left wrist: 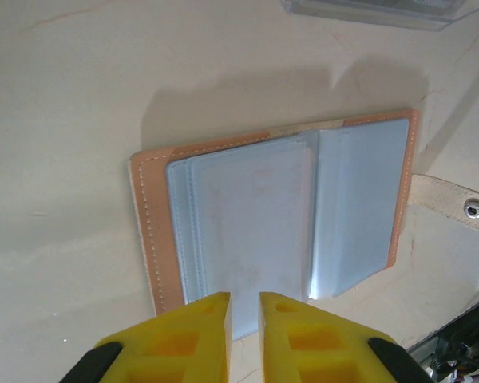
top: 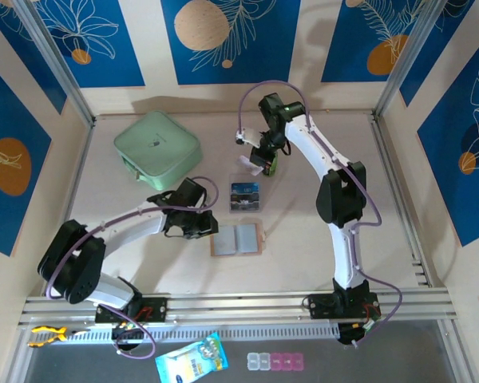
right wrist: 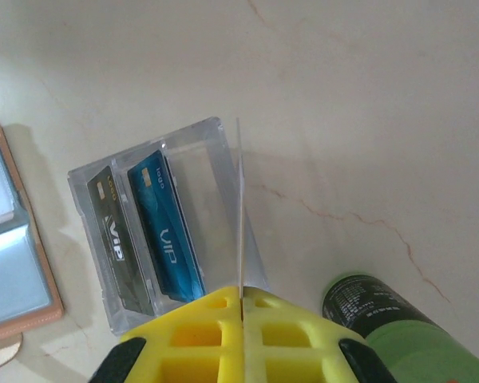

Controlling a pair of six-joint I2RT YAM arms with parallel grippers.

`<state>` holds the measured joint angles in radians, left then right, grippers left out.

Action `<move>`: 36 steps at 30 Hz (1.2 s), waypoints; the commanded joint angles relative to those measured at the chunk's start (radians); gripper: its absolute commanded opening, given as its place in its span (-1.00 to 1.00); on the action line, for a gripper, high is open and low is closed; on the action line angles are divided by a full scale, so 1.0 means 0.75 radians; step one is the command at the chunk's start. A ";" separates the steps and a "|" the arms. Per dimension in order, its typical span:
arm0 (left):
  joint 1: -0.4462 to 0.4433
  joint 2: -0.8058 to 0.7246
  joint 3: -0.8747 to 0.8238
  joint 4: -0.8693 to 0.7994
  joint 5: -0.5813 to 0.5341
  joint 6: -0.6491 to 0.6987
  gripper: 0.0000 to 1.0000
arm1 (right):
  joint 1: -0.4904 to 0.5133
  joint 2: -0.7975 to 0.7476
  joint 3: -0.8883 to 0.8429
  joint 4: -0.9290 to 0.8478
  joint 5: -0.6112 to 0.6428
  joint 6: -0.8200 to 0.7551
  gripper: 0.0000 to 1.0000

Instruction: Take the credit cards out of the card holder

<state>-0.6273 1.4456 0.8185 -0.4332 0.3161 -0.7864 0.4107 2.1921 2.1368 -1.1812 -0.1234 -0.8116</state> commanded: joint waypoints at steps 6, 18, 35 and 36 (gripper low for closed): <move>0.030 -0.051 0.007 -0.072 -0.021 0.004 -0.68 | -0.013 0.079 0.074 -0.122 -0.062 -0.101 -1.00; 0.043 -0.078 -0.016 -0.079 -0.022 0.002 -0.68 | 0.019 0.119 0.035 -0.157 -0.015 -0.140 -1.00; 0.053 -0.109 -0.046 -0.081 -0.023 -0.003 -0.67 | 0.085 0.184 0.008 -0.188 -0.007 -0.153 -1.00; 0.053 -0.112 -0.049 -0.082 -0.023 -0.005 -0.67 | 0.087 0.187 0.008 -0.188 -0.004 -0.151 -1.00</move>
<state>-0.5999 1.3823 0.7963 -0.4667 0.3084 -0.7864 0.4667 2.3062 2.1578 -1.2766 -0.1265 -0.9089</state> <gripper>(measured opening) 0.165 0.050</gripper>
